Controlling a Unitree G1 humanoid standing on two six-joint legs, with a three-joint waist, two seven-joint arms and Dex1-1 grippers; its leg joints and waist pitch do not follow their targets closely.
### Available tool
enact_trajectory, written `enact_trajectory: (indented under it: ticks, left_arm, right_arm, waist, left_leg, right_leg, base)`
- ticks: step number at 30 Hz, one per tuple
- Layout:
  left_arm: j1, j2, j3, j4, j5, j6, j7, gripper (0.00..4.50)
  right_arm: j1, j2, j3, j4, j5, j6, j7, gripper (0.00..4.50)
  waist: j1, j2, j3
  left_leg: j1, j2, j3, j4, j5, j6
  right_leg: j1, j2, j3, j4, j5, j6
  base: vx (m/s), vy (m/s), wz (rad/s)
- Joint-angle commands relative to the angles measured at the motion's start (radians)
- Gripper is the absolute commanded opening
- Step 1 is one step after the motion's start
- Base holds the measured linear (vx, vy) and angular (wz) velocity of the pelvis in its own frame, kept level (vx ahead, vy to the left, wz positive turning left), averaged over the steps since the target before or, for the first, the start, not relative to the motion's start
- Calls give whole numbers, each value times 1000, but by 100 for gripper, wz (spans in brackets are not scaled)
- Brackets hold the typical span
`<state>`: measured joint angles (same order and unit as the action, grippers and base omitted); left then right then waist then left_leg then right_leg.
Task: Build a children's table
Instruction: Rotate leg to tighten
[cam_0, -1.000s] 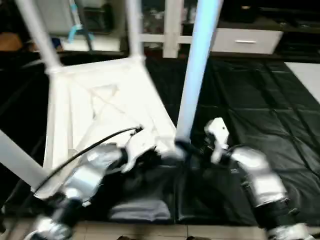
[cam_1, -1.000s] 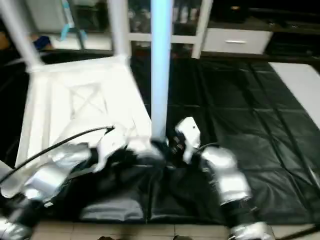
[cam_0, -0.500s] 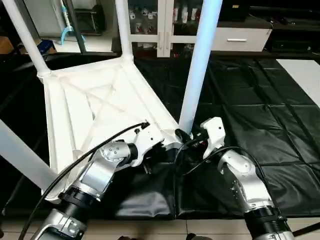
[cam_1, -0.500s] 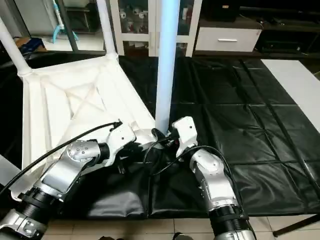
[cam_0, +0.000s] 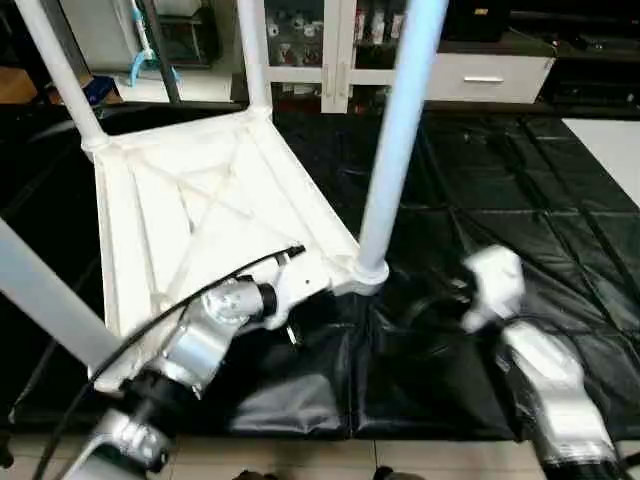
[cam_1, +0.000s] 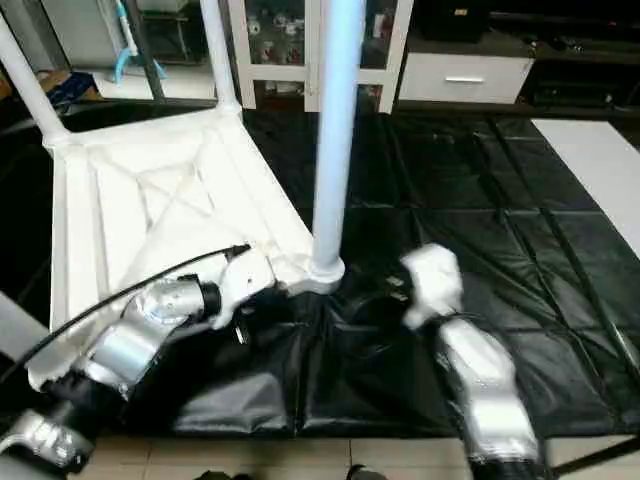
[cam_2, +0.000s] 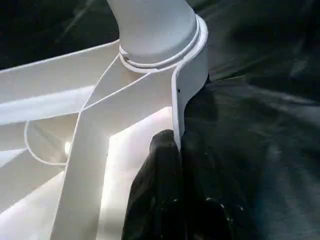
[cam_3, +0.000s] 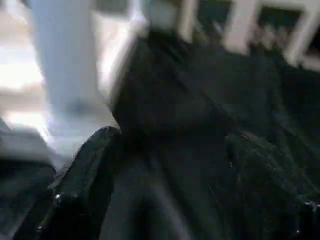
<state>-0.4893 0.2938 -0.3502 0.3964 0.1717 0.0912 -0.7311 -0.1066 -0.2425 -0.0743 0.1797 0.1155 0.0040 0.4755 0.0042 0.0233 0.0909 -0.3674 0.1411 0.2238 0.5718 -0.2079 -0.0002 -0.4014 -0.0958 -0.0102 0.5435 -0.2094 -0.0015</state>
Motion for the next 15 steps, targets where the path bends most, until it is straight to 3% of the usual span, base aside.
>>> enact_trajectory:
  ticks: [1,2,3,4,5,7,13,15]
  left_arm:
    - [-14,-23,-3,23,-8,-94,26,0]
    - [-47,-33,-19,53,3,-154,27,0]
    - [-63,-41,-27,66,4,-185,20,0]
    - [-77,-52,-31,77,4,-202,21,0]
    - [-89,-58,-37,91,10,-226,22,0]
    - [-103,-67,-44,114,16,-253,24,0]
    - [-102,-80,-44,167,23,-331,43,0]
    - [-82,-86,-18,146,-3,-315,40,60]
  right_arm:
    - [5,7,-2,-31,0,30,-13,352]
    - [23,9,6,-52,-10,51,-25,352]
    - [31,10,15,-60,-19,60,-30,352]
    - [38,12,23,-66,-27,62,-36,352]
    - [43,13,31,-71,-32,59,-41,352]
    - [50,13,42,-79,-34,58,-47,352]
    - [51,14,61,-102,-43,80,-47,352]
    - [47,12,66,-104,-45,85,-47,358]
  waist:
    - [-3,-14,-45]
    - [-5,-9,-43]
    - [-4,-7,-41]
    - [-3,-12,-42]
    - [-1,-6,-40]
    - [5,-3,-39]
    - [19,-5,-40]
    - [21,-5,-43]
  left_leg:
    - [27,81,-62,-99,-449,-13]
    - [25,81,-61,-97,-436,-5]
    - [30,80,-59,-95,-441,-4]
    - [38,80,-55,-90,-441,-2]
    - [40,80,-55,-89,-438,-1]
    - [44,82,-53,-88,-425,1]
    - [33,88,-53,-96,-394,-7]
    - [31,89,-52,-97,-369,-5]
  right_leg:
    - [8,-52,25,-75,-438,-96]
    - [6,-54,24,-79,-446,-101]
    - [0,-53,24,-82,-457,-99]
    - [-5,-54,26,-85,-468,-105]
    - [-6,-56,27,-87,-475,-108]
    - [-10,-55,28,-89,-473,-111]
    - [2,-55,28,-74,-379,-131]
    - [7,-57,28,-67,-338,-144]
  base:
    - [0,0,0]
    - [0,0,0]
    - [0,0,0]
    - [0,0,0]
    - [0,0,0]
    - [0,0,0]
    - [0,0,0]
    - [0,0,0]
